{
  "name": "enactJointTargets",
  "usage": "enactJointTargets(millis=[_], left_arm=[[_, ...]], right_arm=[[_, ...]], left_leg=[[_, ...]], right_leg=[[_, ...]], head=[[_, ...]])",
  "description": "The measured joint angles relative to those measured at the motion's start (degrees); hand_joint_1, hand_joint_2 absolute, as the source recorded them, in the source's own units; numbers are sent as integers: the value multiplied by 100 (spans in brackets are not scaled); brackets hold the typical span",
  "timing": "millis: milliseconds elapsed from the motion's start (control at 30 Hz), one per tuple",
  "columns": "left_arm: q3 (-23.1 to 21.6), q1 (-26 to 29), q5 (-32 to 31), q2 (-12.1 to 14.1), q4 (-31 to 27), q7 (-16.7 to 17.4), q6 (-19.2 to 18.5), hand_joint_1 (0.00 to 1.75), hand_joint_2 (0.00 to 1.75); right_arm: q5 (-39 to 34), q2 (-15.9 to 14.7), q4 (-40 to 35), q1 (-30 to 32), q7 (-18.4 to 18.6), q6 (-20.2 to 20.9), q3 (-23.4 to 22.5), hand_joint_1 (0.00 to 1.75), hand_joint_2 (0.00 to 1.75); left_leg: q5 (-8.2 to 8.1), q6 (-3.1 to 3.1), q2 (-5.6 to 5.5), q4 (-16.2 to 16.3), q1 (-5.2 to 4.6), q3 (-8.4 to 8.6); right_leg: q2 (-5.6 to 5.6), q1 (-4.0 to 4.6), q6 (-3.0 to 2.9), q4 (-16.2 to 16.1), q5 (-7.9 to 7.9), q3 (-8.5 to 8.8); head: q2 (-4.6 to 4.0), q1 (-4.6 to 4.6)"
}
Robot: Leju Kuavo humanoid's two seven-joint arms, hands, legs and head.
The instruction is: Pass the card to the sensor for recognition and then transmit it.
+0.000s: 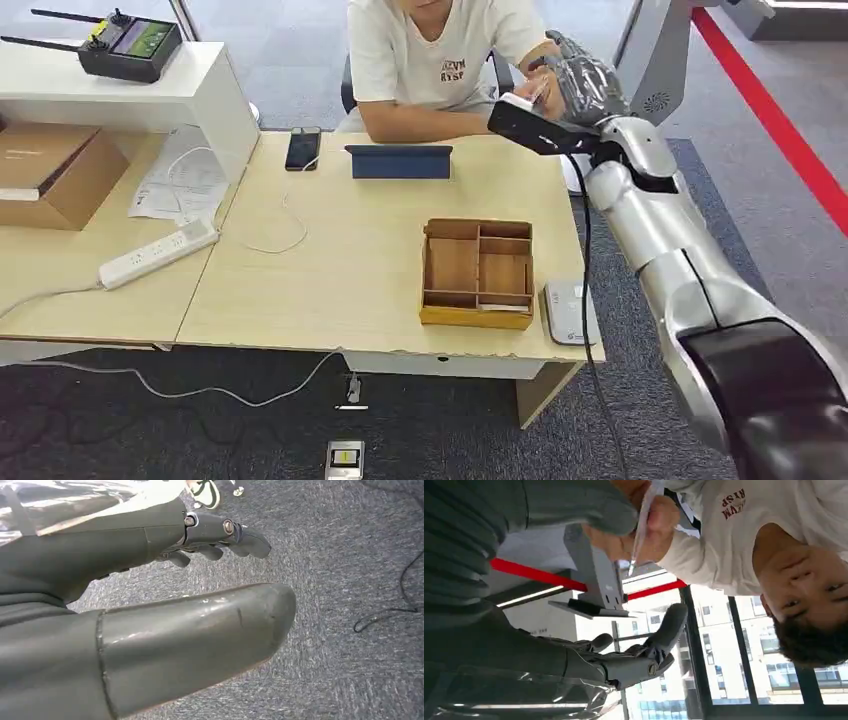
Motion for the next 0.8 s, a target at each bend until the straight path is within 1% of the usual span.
enactJointTargets(millis=[200,333,400,533,600,667,733,800], left_arm=[[0,1,33,0,0,-22,11,0,0],[0,12,105,0,0,-48,33,0,0],[2,30,127,0,0,-68,55,0,0],[7,69,166,4,0,-68,76,0,0],[11,82,188,9,0,-55,76,0,0],[18,87,212,15,0,-33,74,0,0],[35,95,240,17,0,-15,76,0,0],[57,99,291,17,0,24,76,0,0]], right_arm=[[-61,63,114,-6,-149,-138,4,0,175],[-414,103,127,-10,-328,-116,4,0,175],[-810,114,125,-5,-387,76,-9,0,175],[-1809,114,-11,132,-376,716,-118,0,175],[-2491,109,-182,316,-231,1102,-162,0,175],[-3269,76,-512,660,40,1431,-201,0,175],[-3892,30,-877,1102,300,1563,-212,0,175],[-4379,-33,-1324,1582,493,1593,-212,0,175]], left_leg=[[0,0,0,0,0,0],[0,0,1,0,0,0],[0,0,1,0,0,1],[0,0,1,0,0,2],[0,0,1,0,1,6],[-1,-1,0,0,8,11],[-3,-3,0,0,9,11],[-4,-4,-1,0,10,11]], right_leg=[[0,0,0,0,0,0],[0,0,0,0,0,0],[0,0,0,0,0,-1],[0,0,0,0,0,0],[1,1,0,-1,0,1],[0,7,0,-4,-1,8],[0,9,0,-6,-1,9],[0,9,0,-6,-1,7]], head=[[0,0],[0,0],[0,0],[0,0],[0,-2],[0,0],[0,0],[0,0]])
